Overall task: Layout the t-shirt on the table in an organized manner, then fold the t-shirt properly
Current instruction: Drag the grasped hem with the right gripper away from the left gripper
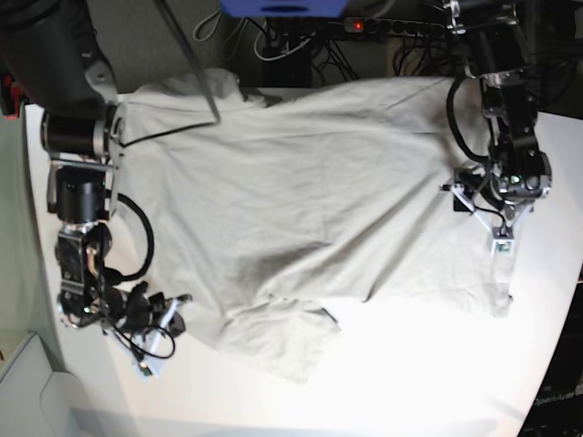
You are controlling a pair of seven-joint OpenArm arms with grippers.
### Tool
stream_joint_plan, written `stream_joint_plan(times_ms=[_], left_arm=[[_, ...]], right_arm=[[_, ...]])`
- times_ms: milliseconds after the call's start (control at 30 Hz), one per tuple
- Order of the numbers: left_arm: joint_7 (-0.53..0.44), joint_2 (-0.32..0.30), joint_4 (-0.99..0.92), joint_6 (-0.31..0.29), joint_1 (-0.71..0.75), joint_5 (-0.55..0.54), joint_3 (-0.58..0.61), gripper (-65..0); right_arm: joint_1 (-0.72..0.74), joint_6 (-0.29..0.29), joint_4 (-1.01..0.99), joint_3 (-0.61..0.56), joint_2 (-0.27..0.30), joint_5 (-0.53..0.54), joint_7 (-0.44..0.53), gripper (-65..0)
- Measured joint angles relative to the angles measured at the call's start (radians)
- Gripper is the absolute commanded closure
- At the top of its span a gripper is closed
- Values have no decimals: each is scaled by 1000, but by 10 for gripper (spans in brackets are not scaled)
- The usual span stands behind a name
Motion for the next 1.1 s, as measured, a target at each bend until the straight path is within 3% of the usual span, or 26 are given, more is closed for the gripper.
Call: stream_joint_plan(times_ms=[233, 333, 600, 867, 1100], left_arm=[[0, 2, 2, 0, 9, 0, 0, -395], [-10, 1, -27, 0, 5, -2, 0, -395], [-10, -4, -76, 0, 1, -2, 0, -395], [-12, -20, -45, 0, 43, -11, 8, -395], [15, -34, 53, -3, 67, -1, 5, -395]], right_arm=[[83, -1, -305, -84, -6, 3, 325, 0], [50, -63, -356, -88, -9, 0, 393, 0], [-56, -65, -352, -88, 11, 23, 444, 0], [-175, 17, -265, -87, 74, 68, 495, 0], [-412, -1, 153, -83, 131, 62, 310, 0]])
